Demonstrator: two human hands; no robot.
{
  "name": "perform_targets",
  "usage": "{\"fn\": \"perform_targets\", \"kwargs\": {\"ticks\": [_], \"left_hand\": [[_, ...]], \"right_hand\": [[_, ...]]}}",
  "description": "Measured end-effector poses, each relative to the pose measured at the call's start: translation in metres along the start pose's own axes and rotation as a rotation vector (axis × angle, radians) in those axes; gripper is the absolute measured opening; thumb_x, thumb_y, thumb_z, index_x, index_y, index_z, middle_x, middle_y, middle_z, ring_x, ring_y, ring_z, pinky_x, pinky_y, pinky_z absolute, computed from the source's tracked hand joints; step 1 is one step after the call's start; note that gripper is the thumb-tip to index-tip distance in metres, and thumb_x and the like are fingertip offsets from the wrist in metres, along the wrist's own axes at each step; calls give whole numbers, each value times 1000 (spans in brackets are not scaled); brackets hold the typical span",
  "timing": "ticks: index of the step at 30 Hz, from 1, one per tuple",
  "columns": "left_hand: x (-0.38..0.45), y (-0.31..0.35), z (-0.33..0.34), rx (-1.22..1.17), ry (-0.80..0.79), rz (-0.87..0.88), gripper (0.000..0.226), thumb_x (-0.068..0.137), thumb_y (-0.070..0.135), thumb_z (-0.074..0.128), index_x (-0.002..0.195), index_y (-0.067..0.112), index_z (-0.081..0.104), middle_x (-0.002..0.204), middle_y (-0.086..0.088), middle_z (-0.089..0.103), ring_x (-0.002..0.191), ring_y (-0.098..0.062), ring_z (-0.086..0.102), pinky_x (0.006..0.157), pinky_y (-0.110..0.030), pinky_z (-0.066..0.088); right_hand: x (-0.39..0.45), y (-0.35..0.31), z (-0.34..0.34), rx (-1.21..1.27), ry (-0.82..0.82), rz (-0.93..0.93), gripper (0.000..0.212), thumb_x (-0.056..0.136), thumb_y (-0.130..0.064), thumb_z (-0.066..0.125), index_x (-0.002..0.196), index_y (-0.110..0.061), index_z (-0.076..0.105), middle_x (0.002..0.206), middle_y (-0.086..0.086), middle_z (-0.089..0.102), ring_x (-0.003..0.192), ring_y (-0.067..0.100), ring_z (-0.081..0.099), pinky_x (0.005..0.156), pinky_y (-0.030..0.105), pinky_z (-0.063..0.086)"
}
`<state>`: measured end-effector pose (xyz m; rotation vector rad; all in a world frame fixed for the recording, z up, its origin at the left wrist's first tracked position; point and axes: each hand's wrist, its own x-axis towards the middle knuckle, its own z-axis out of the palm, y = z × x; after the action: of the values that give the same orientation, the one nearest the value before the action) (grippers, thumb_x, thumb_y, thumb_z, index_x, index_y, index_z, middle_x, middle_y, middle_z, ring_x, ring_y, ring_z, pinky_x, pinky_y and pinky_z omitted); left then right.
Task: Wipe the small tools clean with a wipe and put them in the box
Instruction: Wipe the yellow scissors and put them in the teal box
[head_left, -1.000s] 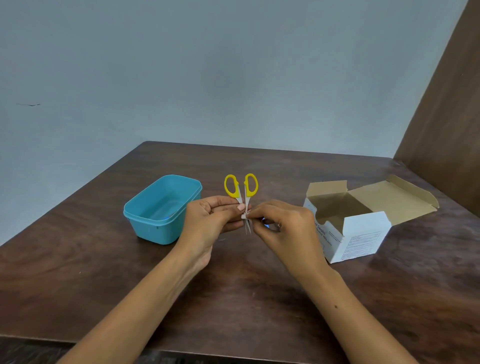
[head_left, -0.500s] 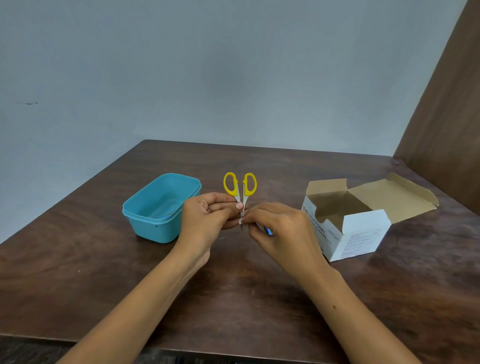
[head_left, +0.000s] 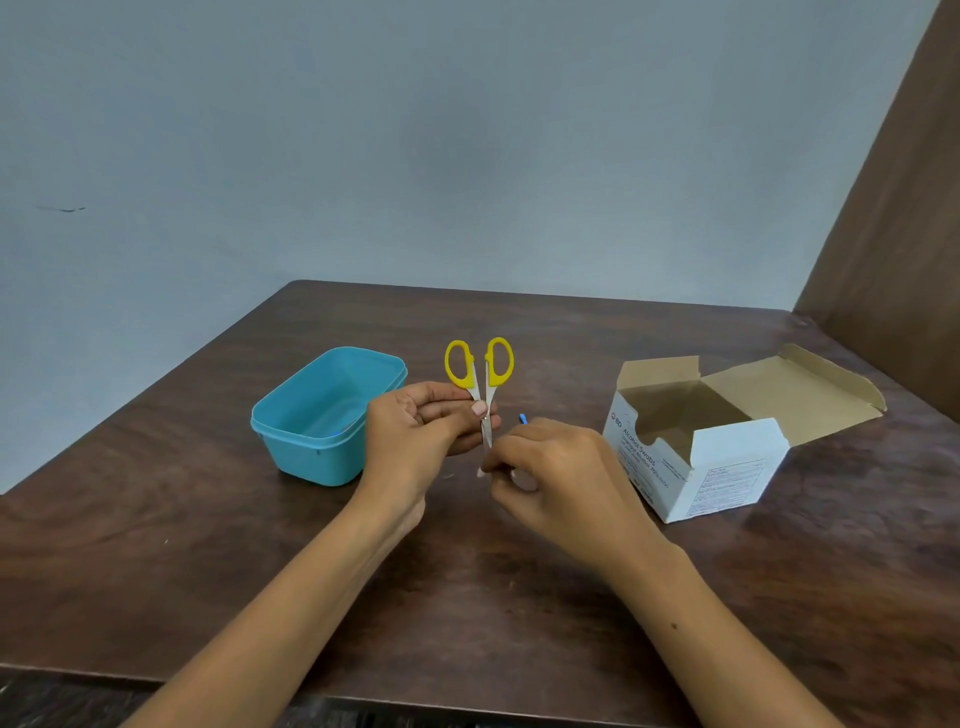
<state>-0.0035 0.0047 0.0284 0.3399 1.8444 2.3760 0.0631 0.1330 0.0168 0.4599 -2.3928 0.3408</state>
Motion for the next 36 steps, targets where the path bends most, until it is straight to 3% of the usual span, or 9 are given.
{"fn": "perform_targets", "kwargs": {"ticks": [2, 4, 8, 14, 20, 26, 32, 36], "left_hand": [[3, 0, -1, -60, -5, -11, 12, 79, -6, 67, 90, 0, 64, 79, -11, 75, 75, -23, 74, 62, -24, 59], [6, 0, -3, -128, -21, -54, 14, 80, -5, 66, 92, 0, 64, 81, -11, 75, 76, -20, 74, 64, -23, 58], [9, 1, -4, -192, -119, -169, 15, 83, 3, 64, 98, 6, 66, 88, -6, 76, 86, -13, 72, 77, -21, 57], [8, 2, 1, -365, -233, -285, 17, 79, 1, 60, 93, 3, 67, 82, -6, 75, 73, -12, 72, 80, -24, 54], [9, 4, -1, -427, -264, -297, 18, 75, 4, 59, 91, 3, 67, 87, -11, 75, 81, -14, 73, 77, -23, 56], [8, 2, 0, -394, -257, -276, 30, 69, 5, 64, 99, 1, 65, 89, -11, 75, 79, -15, 73, 72, -21, 58], [4, 4, -1, -337, -244, -192, 25, 75, 6, 62, 100, 2, 64, 87, -8, 75, 86, -16, 73, 71, -24, 59], [3, 6, -1, -319, -187, -172, 21, 81, 4, 62, 102, 7, 63, 86, -5, 75, 78, -14, 73, 63, -24, 59]], "right_hand": [[0, -2, -3, 159, 42, 86, 5, 68, -13, 68, 71, -16, 71, 66, -5, 68, 62, 9, 61, 54, 33, 53], [3, -2, -6, 408, 209, 265, 7, 69, -7, 75, 69, -14, 72, 64, -7, 69, 59, 6, 63, 57, 23, 53], [6, 4, -10, 742, 418, 623, 11, 71, -5, 78, 71, -14, 73, 69, -2, 73, 66, 9, 69, 63, 21, 54], [8, 2, -10, 1126, 268, 744, 12, 74, 3, 73, 86, 0, 72, 78, 4, 75, 74, 12, 70, 62, 20, 55], [7, 1, -16, 1180, 140, 733, 14, 74, 4, 71, 87, 0, 73, 81, 9, 75, 76, 14, 70, 64, 18, 54], [9, 0, -14, 1178, 238, 744, 15, 75, 5, 70, 90, 4, 72, 86, 13, 74, 81, 17, 71, 67, 19, 56], [7, 1, -21, 1221, 38, 810, 10, 77, 5, 68, 84, 0, 74, 82, 13, 74, 77, 18, 70, 69, 22, 57], [10, 5, -22, 1176, 195, 872, 17, 77, 7, 66, 71, -7, 74, 71, 7, 73, 67, 13, 68, 62, 19, 55]]}}
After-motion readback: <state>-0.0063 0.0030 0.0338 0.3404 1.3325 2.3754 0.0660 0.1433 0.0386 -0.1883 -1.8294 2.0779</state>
